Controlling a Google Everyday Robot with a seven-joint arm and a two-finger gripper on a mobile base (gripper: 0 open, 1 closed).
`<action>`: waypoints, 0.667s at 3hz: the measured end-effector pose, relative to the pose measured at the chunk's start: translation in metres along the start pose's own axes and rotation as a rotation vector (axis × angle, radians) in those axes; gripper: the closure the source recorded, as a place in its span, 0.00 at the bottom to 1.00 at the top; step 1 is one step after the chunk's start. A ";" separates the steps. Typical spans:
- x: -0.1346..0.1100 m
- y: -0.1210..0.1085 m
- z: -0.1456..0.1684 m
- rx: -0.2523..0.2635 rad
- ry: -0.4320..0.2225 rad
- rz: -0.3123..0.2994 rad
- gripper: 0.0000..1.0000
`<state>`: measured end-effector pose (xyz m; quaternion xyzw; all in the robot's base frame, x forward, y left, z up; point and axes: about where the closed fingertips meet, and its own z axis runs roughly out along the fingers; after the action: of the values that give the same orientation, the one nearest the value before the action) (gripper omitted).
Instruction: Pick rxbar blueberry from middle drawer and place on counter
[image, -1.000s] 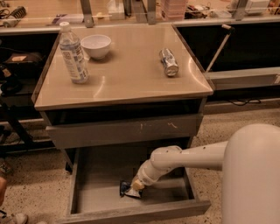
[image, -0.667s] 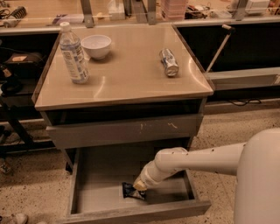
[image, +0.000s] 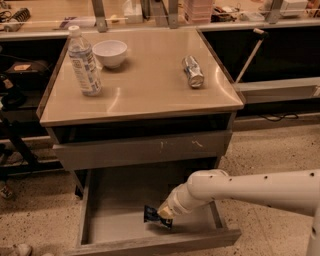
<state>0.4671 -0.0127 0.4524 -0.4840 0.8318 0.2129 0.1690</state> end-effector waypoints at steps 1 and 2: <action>-0.015 0.009 -0.041 0.029 -0.008 0.006 1.00; -0.042 0.012 -0.083 0.059 -0.005 -0.008 1.00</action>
Offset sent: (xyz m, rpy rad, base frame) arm 0.0128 -0.0099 0.1580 -0.0518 -0.0849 -0.0269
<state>0.4701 -0.0192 0.5460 -0.4816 0.8353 0.1888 0.1860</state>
